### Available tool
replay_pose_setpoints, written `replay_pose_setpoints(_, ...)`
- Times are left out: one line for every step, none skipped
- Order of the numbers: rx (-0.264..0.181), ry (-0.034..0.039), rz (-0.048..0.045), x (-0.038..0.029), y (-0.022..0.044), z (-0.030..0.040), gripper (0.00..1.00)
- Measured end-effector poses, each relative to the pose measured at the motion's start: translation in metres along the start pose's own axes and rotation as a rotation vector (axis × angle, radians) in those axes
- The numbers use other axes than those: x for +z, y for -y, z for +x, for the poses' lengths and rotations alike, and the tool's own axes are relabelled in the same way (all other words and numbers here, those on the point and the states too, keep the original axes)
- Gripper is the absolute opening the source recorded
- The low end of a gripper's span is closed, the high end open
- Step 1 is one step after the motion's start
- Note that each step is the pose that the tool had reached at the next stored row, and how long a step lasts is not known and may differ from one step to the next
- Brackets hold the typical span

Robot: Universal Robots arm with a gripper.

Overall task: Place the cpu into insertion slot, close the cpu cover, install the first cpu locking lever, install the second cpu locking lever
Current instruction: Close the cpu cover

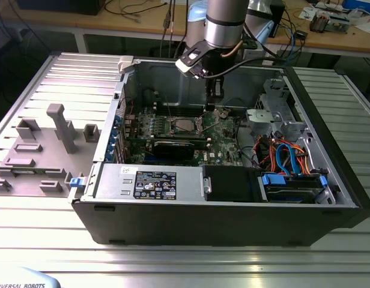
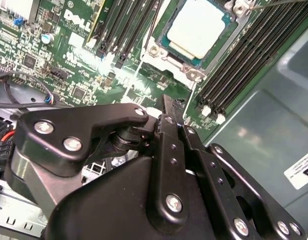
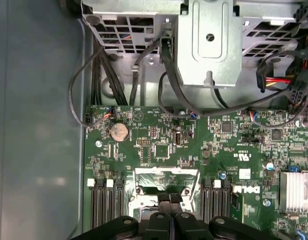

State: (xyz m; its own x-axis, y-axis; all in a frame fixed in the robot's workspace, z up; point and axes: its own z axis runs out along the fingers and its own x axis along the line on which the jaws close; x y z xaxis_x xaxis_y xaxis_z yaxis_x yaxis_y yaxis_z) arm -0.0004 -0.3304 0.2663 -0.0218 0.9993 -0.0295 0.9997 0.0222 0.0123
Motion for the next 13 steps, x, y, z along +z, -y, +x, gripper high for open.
replay_pose_setpoints(0.0, -0.0001, -0.0001, 0.0, -0.0013, 0.0, 0.11)
replay_pose_setpoints(0.0, -0.0001, 0.0, 0.0001, -0.0038, -0.0001, 0.11)
replay_pose_setpoints(0.0, 0.0, 0.0, 0.0001, -0.0074, -0.0001, 0.11)
replay_pose_setpoints(0.0, -0.0001, -0.0001, 0.0002, -0.0095, -0.0002, 0.11)
replay_pose_setpoints(0.0, -0.0001, -0.0001, 0.0002, -0.0114, -0.0002, 0.11)
replay_pose_setpoints(0.0, -0.0001, 0.0, 0.0002, -0.0125, -0.0002, 0.11)
replay_pose_setpoints(0.0, -0.0001, 0.0, 0.0002, -0.0127, -0.0003, 0.11)
replay_pose_setpoints(0.0, -0.0001, -0.0001, 0.0002, -0.013, -0.0003, 0.11)
replay_pose_setpoints(0.0, -0.0001, 0.0, 0.0002, -0.0131, -0.0003, 0.11)
replay_pose_setpoints(0.0, -0.0001, 0.0, 0.0002, -0.0131, -0.0003, 0.11)
replay_pose_setpoints(0.0, -0.0001, 0.0, 0.0002, -0.0131, -0.0003, 0.11)
replay_pose_setpoints(0.0, -0.0001, 0.0, 0.0002, -0.0132, -0.0003, 0.11)
replay_pose_setpoints(0.0, -0.0001, 0.0, 0.0002, -0.0132, -0.0003, 0.11)
